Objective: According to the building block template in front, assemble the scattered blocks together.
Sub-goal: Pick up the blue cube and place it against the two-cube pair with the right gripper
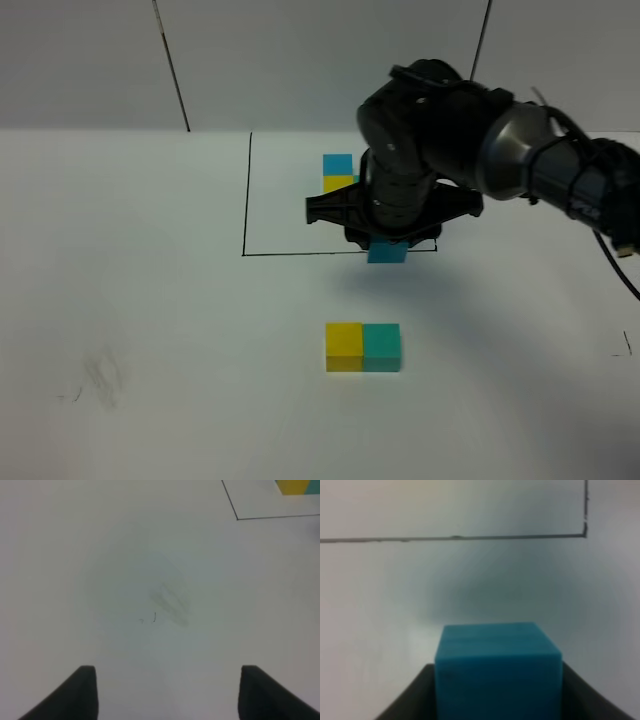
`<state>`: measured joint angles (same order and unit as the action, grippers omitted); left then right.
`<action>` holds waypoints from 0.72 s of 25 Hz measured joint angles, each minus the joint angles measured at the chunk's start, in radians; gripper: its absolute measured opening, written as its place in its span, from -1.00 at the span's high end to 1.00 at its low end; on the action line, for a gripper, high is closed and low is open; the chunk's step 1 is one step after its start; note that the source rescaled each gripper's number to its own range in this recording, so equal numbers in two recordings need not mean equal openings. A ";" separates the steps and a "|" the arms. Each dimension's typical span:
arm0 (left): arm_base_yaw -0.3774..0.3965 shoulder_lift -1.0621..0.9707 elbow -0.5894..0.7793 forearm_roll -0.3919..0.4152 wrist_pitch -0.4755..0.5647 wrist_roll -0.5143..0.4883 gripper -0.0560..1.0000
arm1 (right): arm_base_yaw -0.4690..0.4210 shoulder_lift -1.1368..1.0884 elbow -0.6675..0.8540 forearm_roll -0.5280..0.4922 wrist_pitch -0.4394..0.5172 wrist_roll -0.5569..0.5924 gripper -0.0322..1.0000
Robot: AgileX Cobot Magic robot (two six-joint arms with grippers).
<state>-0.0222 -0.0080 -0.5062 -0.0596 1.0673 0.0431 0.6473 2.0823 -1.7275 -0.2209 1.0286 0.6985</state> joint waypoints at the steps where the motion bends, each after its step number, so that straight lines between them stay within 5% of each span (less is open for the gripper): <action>1: 0.000 0.000 0.000 0.000 0.000 0.000 0.18 | 0.020 0.021 -0.022 -0.010 0.007 0.019 0.91; 8: 0.000 0.000 0.000 0.000 0.000 0.000 0.18 | 0.079 0.103 -0.106 -0.005 0.070 0.177 0.91; 18: 0.000 0.000 0.000 0.000 0.000 0.000 0.18 | 0.083 0.139 -0.108 0.013 0.087 0.170 0.91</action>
<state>-0.0222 -0.0080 -0.5062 -0.0596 1.0673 0.0431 0.7301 2.2215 -1.8352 -0.2075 1.1154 0.8687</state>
